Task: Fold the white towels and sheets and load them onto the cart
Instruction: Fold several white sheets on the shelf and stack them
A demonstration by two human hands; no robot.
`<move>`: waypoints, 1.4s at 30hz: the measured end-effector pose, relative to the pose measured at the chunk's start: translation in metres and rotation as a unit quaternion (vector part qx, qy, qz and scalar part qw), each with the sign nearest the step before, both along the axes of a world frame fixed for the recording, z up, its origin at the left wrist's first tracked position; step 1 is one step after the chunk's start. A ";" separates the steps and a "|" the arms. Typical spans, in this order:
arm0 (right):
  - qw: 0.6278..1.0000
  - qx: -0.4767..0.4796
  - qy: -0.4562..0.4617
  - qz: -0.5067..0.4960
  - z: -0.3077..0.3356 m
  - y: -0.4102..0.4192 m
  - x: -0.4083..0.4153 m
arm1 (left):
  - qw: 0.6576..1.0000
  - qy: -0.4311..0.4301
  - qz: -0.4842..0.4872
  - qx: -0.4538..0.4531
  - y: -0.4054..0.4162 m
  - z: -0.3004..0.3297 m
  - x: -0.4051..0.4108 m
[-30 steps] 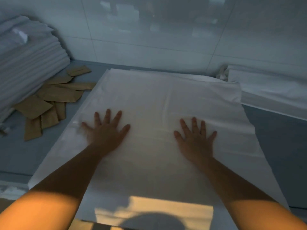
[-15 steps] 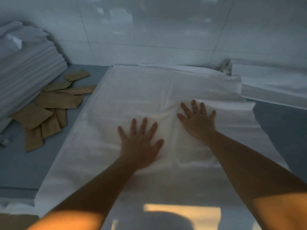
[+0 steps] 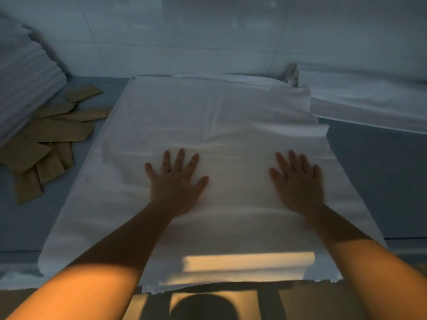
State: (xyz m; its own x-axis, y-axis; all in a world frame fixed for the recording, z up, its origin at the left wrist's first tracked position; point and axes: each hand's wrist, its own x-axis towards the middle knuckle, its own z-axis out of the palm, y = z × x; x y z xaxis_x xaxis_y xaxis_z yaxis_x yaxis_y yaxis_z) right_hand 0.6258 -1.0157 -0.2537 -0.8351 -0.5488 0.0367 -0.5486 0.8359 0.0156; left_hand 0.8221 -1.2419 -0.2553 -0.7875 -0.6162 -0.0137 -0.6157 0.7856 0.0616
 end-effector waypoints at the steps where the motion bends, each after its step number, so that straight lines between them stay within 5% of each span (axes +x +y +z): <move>1: 0.999 -0.005 -0.011 -0.037 0.002 0.022 -0.008 | 1.000 0.002 -0.003 -0.003 0.001 0.000 0.001; 5: 0.981 -0.016 -0.075 -0.176 0.007 0.039 -0.015 | 1.000 0.001 -0.003 -0.011 0.003 0.000 -0.001; 11: 0.990 -0.073 -0.031 0.114 -0.002 -0.081 0.104 | 1.000 -0.007 -0.007 -0.006 -0.005 -0.002 -0.003; 16: 0.995 -0.058 -0.031 0.070 -0.005 -0.074 0.088 | 1.000 -0.030 0.001 0.001 -0.038 0.004 0.004; 22: 0.996 -0.053 -0.034 0.061 -0.005 -0.076 0.087 | 0.984 -0.031 0.167 0.060 -0.045 0.010 0.032; 29: 0.994 -0.032 -0.029 0.096 0.004 -0.050 0.083 | 0.998 -0.051 0.007 0.025 0.067 -0.001 0.013; 37: 0.999 0.025 -0.026 -0.029 0.020 0.071 0.021 | 0.989 -0.026 0.140 0.040 -0.010 -0.003 0.110; 42: 0.991 0.004 -0.104 -0.088 0.019 0.055 0.019 | 0.989 -0.040 0.135 0.050 -0.011 0.005 0.110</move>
State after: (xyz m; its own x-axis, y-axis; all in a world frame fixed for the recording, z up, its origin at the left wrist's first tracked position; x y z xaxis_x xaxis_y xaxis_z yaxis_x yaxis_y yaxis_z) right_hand 0.6446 -0.9606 -0.2350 -0.9072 -0.3930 -0.1500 -0.3861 0.9195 -0.0743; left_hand 0.9321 -1.2530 -0.2505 -0.5893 -0.7956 -0.1405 -0.8076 0.5850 0.0745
